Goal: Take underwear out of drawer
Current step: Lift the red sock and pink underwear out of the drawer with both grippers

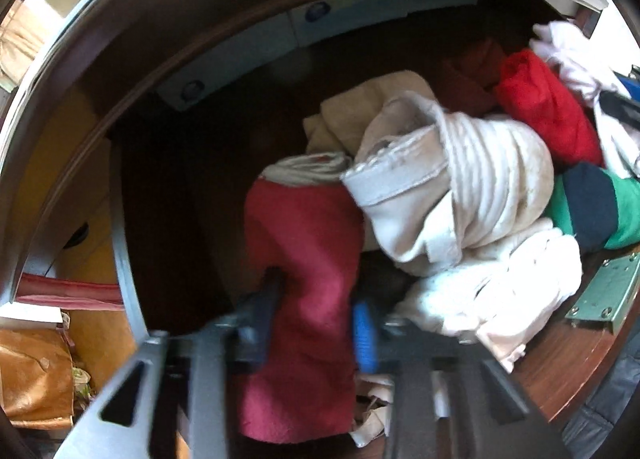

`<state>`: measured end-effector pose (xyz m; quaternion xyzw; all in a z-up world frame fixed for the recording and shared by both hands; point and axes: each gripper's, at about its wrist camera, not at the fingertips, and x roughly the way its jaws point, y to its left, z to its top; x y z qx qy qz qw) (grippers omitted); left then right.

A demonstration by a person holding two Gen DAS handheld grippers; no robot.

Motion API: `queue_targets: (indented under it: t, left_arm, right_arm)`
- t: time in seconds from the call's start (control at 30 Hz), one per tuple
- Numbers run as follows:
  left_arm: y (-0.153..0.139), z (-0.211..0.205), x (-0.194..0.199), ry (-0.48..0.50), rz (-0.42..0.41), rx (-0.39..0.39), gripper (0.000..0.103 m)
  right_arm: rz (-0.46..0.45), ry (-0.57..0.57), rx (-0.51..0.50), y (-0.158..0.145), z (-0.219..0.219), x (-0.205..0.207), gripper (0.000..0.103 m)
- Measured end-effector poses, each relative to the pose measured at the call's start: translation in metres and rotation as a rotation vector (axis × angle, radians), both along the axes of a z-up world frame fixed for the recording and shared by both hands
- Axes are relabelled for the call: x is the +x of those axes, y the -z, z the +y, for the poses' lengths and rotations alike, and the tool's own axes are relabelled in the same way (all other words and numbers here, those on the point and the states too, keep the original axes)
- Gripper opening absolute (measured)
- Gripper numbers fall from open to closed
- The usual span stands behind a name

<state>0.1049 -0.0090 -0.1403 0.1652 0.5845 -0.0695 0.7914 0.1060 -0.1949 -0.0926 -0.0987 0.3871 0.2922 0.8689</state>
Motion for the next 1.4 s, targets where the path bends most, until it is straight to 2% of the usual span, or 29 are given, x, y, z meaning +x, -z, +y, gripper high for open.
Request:
queue_targets:
  t: [0.07, 0.17, 0.67, 0.97, 1.4]
  left_arm:
    - [-0.004, 0.006, -0.003, -0.016, -0.026, -0.037, 0.02]
    - [-0.008, 0.016, -0.012, -0.031, -0.068, -0.074, 0.018]
    - [-0.027, 0.041, -0.062, -0.127, -0.271, -0.183, 0.015]
    - [-0.061, 0.047, -0.089, -0.14, -0.406, -0.276, 0.015]
    - [-0.07, 0.028, -0.089, -0.127, -0.499, -0.337, 0.015]
  right_arm:
    - [-0.007, 0.01, 0.014, -0.001, -0.003, -0.001, 0.027]
    - [-0.018, 0.015, 0.026, -0.003, -0.005, -0.001, 0.027]
    - [-0.139, 0.028, 0.047, -0.013, -0.01, -0.017, 0.027]
    - [-0.178, 0.034, 0.083, -0.015, -0.014, -0.024, 0.027]
    - [-0.225, 0.038, 0.131, -0.016, -0.019, -0.034, 0.027]
